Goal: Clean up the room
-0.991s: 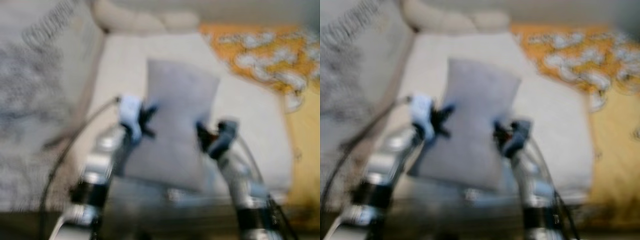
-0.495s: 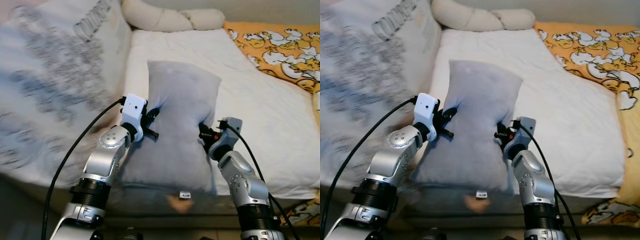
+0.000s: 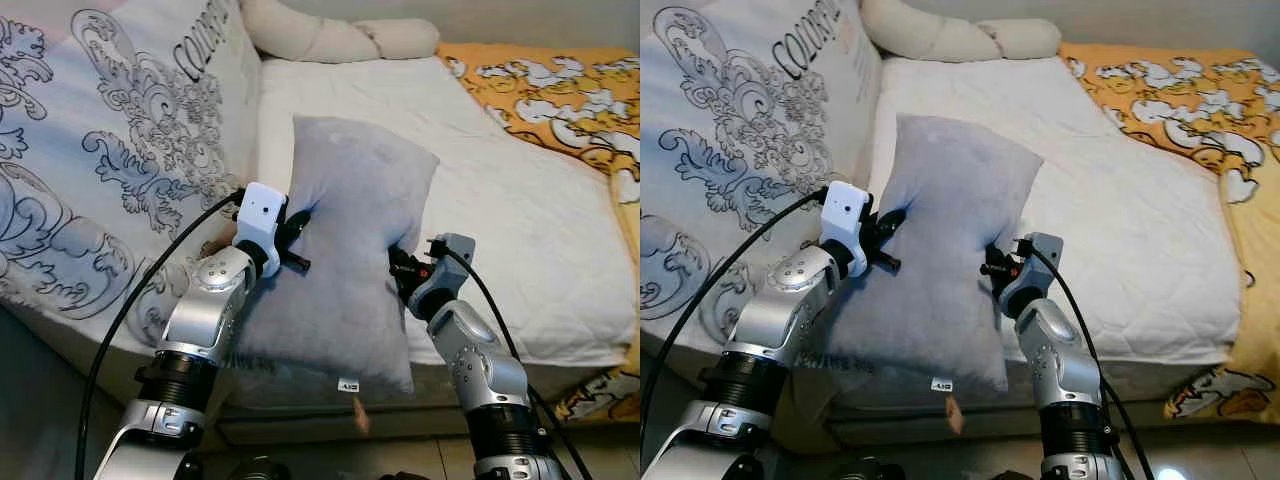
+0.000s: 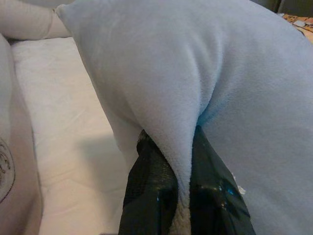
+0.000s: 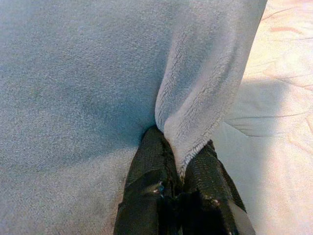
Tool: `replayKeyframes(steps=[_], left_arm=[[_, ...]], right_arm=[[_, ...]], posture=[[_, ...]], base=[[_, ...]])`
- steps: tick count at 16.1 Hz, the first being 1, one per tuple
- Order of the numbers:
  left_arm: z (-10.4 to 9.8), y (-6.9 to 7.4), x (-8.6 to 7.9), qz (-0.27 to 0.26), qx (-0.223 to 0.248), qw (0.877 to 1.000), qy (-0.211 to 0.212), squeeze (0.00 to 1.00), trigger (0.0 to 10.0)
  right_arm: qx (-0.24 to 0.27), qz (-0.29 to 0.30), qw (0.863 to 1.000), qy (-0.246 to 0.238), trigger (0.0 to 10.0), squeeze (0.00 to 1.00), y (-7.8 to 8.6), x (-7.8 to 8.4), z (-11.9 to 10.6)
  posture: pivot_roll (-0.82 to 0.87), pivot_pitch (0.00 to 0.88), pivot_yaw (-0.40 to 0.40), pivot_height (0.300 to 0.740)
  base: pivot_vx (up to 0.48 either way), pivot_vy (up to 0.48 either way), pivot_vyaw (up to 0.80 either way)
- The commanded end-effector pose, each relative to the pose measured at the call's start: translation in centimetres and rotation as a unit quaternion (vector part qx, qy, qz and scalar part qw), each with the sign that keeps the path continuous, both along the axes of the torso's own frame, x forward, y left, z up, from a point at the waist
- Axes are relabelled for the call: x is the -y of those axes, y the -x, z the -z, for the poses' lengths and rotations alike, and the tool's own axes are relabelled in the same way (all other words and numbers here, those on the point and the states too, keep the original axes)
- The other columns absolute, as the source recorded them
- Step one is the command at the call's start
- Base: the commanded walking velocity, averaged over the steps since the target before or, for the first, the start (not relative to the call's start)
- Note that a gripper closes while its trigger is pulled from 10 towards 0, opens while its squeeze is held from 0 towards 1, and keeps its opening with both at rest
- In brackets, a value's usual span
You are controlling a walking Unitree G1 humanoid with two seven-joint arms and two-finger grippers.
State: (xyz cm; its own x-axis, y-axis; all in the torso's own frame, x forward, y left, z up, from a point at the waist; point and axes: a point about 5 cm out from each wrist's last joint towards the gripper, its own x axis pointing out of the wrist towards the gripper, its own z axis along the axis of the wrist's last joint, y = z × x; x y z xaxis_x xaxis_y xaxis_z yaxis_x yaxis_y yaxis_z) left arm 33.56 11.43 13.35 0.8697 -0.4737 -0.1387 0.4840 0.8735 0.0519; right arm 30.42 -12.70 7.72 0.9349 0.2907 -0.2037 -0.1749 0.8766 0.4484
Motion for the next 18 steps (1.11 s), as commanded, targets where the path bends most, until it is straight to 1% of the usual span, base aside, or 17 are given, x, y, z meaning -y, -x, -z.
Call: replayKeyframes(steps=[1, 4, 7, 11, 13, 18], left_arm=[[-1.29, -0.45, 0.13, 0.001, 0.026, 1.0, 0.008, 0.0, 10.0], [-1.27, -0.57, -0.33, -0.015, 0.023, 1.0, 0.012, 0.0, 10.0], [-1.11, -0.53, -0.63, -0.019, 0.021, 1.0, 0.008, 0.0, 10.0], [-1.13, -0.57, -0.55, -0.018, 0.02, 1.0, 0.008, 0.0, 10.0], [-1.08, -0.54, -0.55, -0.018, 0.019, 1.0, 0.009, 0.0, 10.0], [-0.94, -0.37, -0.67, -0.021, 0.018, 1.0, 0.008, 0.0, 10.0]], right_arm=[[0.018, -0.001, 1.0, 0.004, 10.0, 0.0, -0.6, -0.06, -0.87], [0.015, -0.01, 1.0, 0.003, 10.0, 0.0, -0.66, -0.36, -0.72], [0.011, -0.013, 1.0, 0.008, 10.0, 0.0, -0.51, -0.54, -0.51], [0.01, -0.013, 1.0, 0.009, 10.0, 0.0, -0.43, -0.47, -0.4], [0.014, -0.025, 0.999, 0.02, 10.0, 0.0, -0.44, -0.58, -0.45], [0.017, -0.038, 0.999, 0.026, 10.0, 0.0, -0.4, -0.88, -0.39]], posture=[[-0.01, 0.0, 0.002, 0.74], [0.0, 0.0, -0.002, 0.74], [0.01, 0.0, -0.001, 0.74], [0.0, 0.0, 0.004, 0.74], [0.0, 0.0, 0.003, 0.74], [0.01, 0.0, -0.007, 0.74]], base=[[0.0, 0.0, 0.0], [0.0, 0.0, 0.0], [0.246, 0.0, 0.0], [0.263, 0.0, 0.0], [0.285, 0.0, 0.0], [0.289, 0.0, 0.1]])
